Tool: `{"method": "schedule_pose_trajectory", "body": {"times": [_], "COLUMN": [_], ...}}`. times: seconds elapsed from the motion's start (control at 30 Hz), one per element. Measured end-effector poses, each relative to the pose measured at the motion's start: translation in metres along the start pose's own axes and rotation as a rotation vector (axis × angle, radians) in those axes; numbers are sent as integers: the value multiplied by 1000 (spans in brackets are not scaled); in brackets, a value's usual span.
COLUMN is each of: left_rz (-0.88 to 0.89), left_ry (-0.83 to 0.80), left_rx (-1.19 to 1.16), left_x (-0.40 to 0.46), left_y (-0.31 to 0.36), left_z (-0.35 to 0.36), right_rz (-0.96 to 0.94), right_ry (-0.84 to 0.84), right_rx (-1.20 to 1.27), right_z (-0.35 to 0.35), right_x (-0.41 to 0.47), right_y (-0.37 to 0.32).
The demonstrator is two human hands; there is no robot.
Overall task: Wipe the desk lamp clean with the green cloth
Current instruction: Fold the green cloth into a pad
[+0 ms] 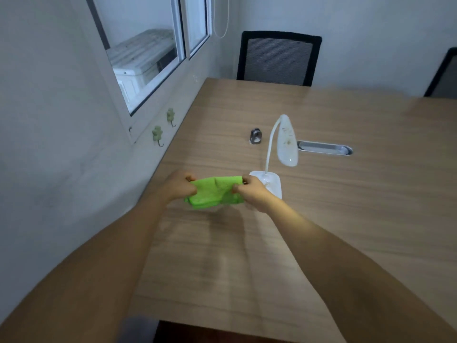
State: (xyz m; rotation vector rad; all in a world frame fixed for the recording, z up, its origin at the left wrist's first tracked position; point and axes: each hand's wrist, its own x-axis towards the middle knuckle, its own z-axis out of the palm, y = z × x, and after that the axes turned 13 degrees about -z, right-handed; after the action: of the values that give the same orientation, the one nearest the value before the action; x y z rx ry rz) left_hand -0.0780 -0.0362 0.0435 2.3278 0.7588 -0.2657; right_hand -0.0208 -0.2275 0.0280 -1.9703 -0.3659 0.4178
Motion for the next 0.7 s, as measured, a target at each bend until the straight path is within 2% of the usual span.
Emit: {"method": "schedule_pose_trajectory", "body": {"times": [0.13, 0.3, 0.43, 0.6, 0.7], "left_rz": [-112, -218, -259, -313, -271], "left_ry": [-205, -442, -542, -561, -516], "left_rx": [-181, -427, -533, -623, -532], "left_x": [-21, -36, -39, -54, -53], "left_y": [5, 13, 23, 37, 37], "left_z": [18, 40, 61, 87, 101], "right_rz": [174, 221, 307, 294, 232], "right_ry": [16, 217, 299, 222, 292], "right_rx": [314, 680, 941, 887, 703], "right_z": [-14, -32, -33, -19, -23], "right_x": [-29, -50, -63, -73, -71], "right_y": [5, 26, 46, 57, 58]}}
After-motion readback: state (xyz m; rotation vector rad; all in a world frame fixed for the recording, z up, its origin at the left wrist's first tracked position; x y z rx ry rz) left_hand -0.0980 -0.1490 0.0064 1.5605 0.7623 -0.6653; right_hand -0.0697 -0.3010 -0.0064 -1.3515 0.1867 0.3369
